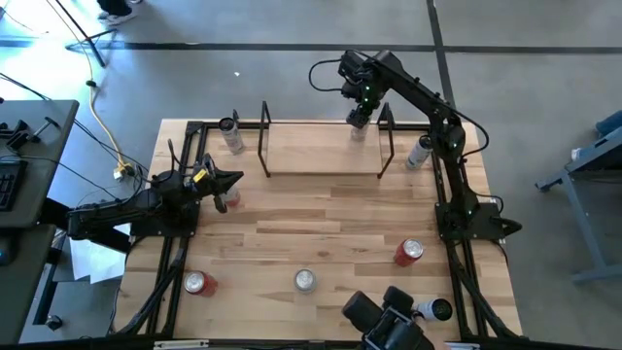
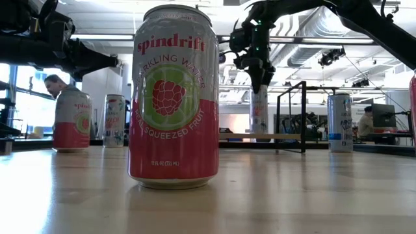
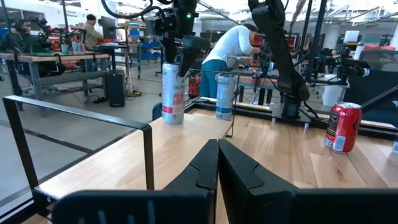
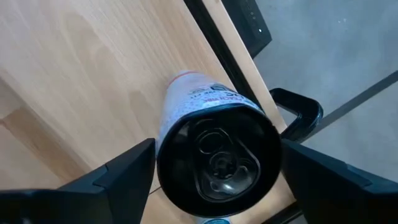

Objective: Place canned beverage on shelf
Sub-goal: Put the bottom white and red soda can on the shelf

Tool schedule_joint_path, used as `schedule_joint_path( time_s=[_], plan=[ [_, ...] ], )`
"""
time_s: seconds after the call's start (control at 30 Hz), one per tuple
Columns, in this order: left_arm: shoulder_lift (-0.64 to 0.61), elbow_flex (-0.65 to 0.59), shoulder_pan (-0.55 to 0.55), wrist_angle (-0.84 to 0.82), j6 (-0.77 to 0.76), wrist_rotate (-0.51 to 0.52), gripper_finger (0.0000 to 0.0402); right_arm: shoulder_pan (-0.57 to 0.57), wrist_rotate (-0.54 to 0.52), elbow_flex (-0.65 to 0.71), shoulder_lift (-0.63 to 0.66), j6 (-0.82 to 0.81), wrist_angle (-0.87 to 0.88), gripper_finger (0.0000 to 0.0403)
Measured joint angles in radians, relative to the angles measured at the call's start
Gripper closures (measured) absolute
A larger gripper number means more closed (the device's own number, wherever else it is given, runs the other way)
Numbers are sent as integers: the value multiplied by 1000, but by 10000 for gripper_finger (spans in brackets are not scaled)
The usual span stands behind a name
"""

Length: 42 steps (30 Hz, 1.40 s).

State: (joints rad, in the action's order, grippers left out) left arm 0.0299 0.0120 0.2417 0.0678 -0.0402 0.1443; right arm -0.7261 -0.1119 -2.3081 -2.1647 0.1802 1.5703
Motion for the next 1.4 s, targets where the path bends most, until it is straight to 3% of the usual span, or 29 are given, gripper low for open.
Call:
schedule_joint_path(
  time_s=[0.4,0.83,1.0,1.23,1.4],
  plan=[
    [0,0,0,2,0,0,399,3,-40,0,10,9,0,82],
    [0,0,0,1,0,0,399,64,-74,0,150,-62,1,91],
    [0,0,0,5,0,0,399,121,-76,-2,177,-176,1,164],
    [0,0,0,4,-2,0,399,231,-272,-1,150,-327,1,375],
    [0,0,0,2,-12,-4,399,315,-336,3,150,-454,-2,389]
  ],
)
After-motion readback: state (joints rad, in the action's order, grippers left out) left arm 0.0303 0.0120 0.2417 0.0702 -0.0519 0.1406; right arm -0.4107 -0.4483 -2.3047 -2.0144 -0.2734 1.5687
